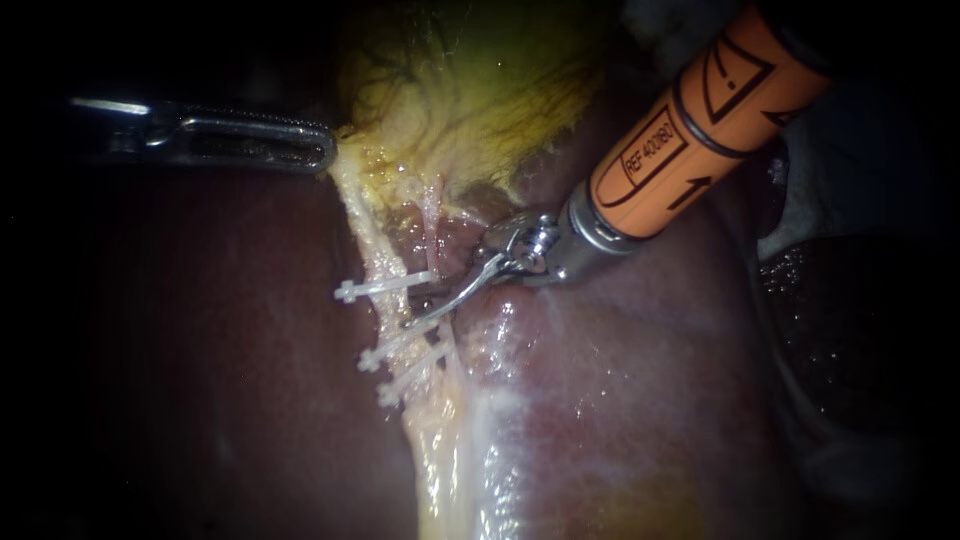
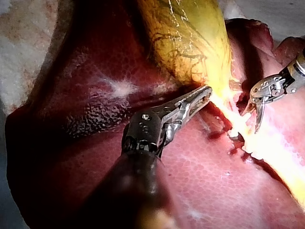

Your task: Go to the cutting position left tube

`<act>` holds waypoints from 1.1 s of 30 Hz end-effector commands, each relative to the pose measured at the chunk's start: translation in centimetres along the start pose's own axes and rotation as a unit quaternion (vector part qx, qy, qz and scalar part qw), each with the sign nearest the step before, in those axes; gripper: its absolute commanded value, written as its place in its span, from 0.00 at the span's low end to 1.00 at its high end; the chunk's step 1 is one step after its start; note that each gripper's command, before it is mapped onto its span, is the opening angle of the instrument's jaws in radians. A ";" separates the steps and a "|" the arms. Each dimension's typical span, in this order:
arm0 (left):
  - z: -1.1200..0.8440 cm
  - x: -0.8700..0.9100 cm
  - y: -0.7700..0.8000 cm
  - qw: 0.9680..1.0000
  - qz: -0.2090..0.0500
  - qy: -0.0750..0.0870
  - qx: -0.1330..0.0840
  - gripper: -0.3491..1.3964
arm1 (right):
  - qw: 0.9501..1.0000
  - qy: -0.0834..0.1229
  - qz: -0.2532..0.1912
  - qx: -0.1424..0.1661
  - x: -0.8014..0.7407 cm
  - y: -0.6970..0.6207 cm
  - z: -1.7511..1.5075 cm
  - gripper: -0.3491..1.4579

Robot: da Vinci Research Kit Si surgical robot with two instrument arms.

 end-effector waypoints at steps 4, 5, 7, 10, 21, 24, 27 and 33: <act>0.00 0.00 0.00 1.000 0.000 0.000 0.000 0.00 | 1.000 0.015 -0.003 0.008 0.04 -0.02 0.13 0.67; 0.00 0.00 0.00 1.000 0.000 0.000 0.000 0.00 | 1.000 0.018 -0.012 0.009 0.05 -0.03 0.16 0.67; 0.00 0.00 0.00 1.000 0.000 0.000 0.000 0.00 | 0.999 0.024 -0.030 0.011 0.07 -0.04 0.24 0.66; 0.00 0.00 0.00 1.000 0.000 0.000 0.000 0.00 | 0.997 0.028 -0.064 0.012 0.08 -0.03 0.36 0.66; 0.00 0.00 0.00 1.000 0.000 0.000 0.000 0.00 | 0.975 0.085 -0.206 0.009 0.19 -0.02 0.68 0.63; 0.00 0.00 0.00 1.000 0.000 0.000 0.000 0.00 | 0.968 0.103 -0.228 0.002 0.23 -0.05 0.74 0.62; 0.00 0.00 0.00 1.000 0.000 0.000 0.000 0.00 | 0.965 0.114 -0.236 -0.013 0.28 -0.13 0.77 0.62; 0.00 -0.01 0.00 1.000 0.000 0.000 0.000 0.00 | 0.961 0.123 -0.246 -0.015 0.50 -0.44 0.68 0.60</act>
